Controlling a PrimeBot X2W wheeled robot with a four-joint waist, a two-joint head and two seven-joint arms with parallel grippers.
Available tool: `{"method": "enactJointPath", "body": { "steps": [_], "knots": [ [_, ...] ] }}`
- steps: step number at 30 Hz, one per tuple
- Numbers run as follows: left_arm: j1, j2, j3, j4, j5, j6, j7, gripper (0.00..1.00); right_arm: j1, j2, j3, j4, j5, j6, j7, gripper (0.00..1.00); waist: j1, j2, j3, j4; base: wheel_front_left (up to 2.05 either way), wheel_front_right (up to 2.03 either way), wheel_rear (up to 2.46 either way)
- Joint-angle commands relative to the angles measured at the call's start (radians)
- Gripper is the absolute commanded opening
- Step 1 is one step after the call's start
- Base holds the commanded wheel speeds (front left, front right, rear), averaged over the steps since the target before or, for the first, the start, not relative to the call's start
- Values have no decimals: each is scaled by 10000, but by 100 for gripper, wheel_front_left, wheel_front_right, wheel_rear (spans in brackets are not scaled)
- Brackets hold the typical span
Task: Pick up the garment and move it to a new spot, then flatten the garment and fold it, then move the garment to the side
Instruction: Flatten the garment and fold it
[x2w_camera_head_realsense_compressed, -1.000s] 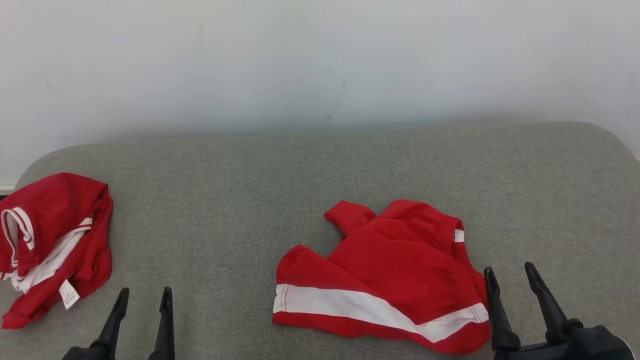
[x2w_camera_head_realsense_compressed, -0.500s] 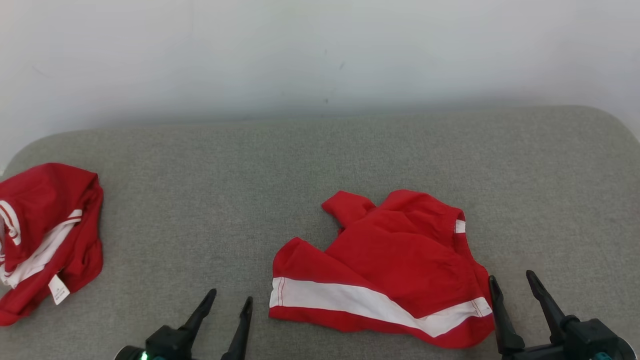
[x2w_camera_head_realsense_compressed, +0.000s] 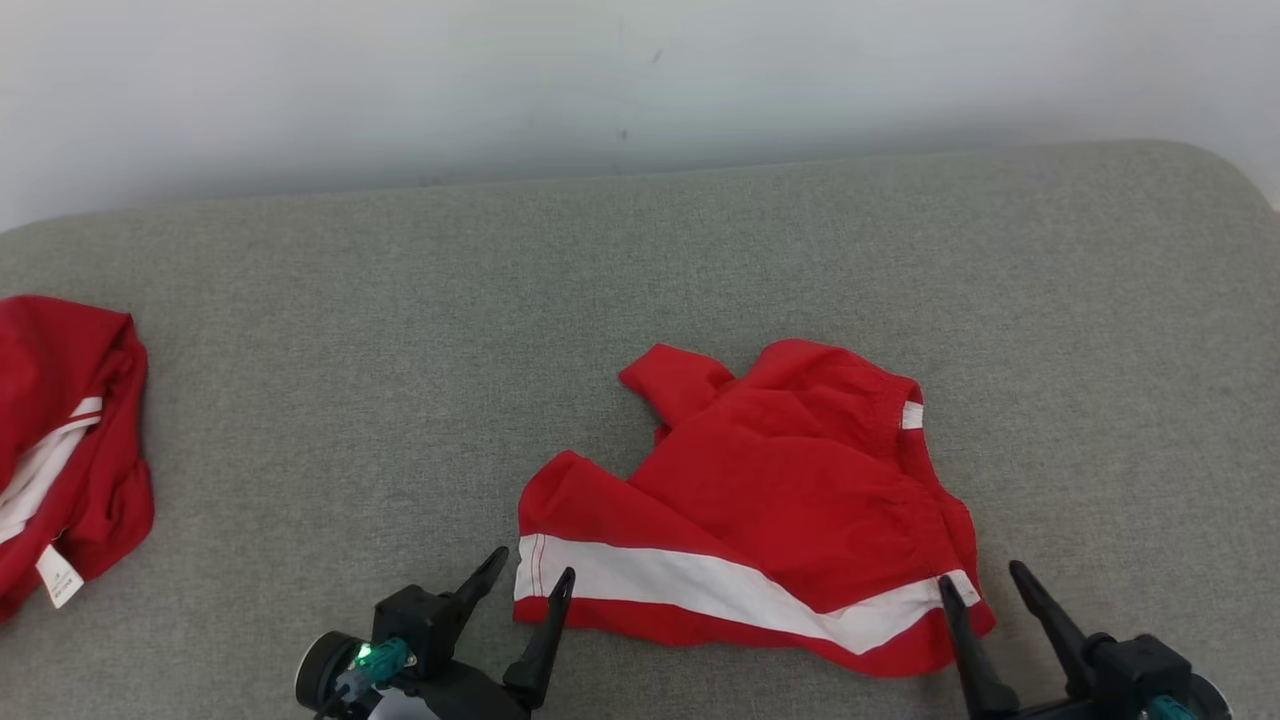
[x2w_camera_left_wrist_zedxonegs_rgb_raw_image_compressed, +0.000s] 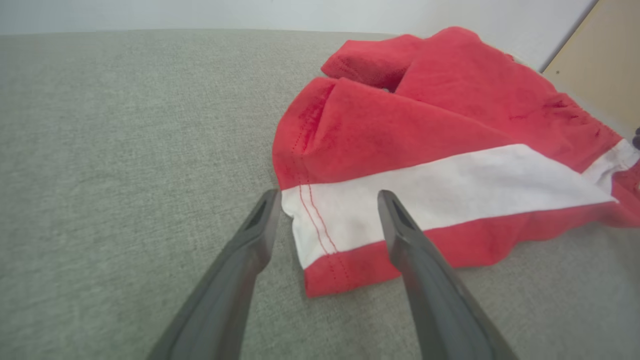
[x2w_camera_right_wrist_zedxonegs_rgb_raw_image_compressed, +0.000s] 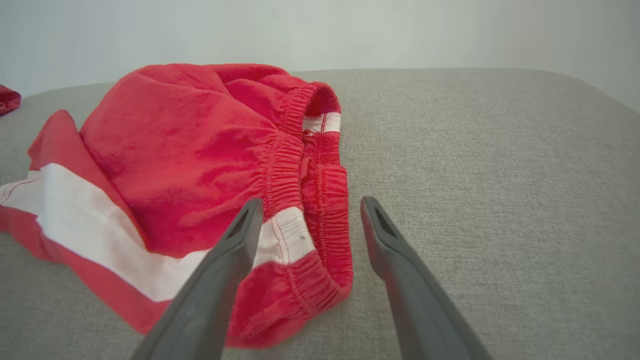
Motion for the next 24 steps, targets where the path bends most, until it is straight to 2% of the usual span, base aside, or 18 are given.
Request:
{"method": "enactJointPath", "body": {
  "steps": [1, 6, 15, 16, 17, 18, 19, 24],
  "knots": [
    [-184, 74, -126, 169, -101, 20, 0, 100, -157, -69, 173, 60, 127, -24, -7, 100, -2, 0, 83, -57, 0, 0, 0],
    [-565, 166, -441, 907, -389, 18, -2, 100, -431, -210, 688, 356, 403, -24, -7, 100, -2, 0, 152, -106, 0, 0, 0],
    [-1050, -26, -1161, 1888, -1205, 17, 7, 100, -946, -553, 1635, 985, 885, -24, 4, 100, -2, 0, 210, -160, 0, 0, 0],
    [-1108, -72, -1286, 1923, -1300, 16, 10, 91, -1017, -576, 1784, 1066, 975, -24, 15, 100, -2, 0, 214, -170, 0, 0, 0],
    [-1182, -100, -1324, 1870, -1377, 16, 8, 45, -1089, -592, 1937, 1164, 1094, -24, 54, 87, -2, 0, 220, -172, 0, 0, 0],
    [-1201, -93, -1382, 1856, -1439, 17, 6, 7, -1163, -629, 2109, 1249, 1165, -24, 86, 34, -2, 0, 222, -174, 0, 0, 0],
    [-1228, -79, -1426, 1809, -1499, 17, 5, 0, -1252, -662, 2261, 1313, 1250, -24, 108, 0, -2, 0, 221, -174, 0, 0, 0],
    [-1135, 51, -1291, 1266, -1714, 17, -3, 0, -1607, -812, 2857, 1526, 1578, -24, 52, 0, -2, 0, 139, -93, 0, 0, 0]
  ]
}}
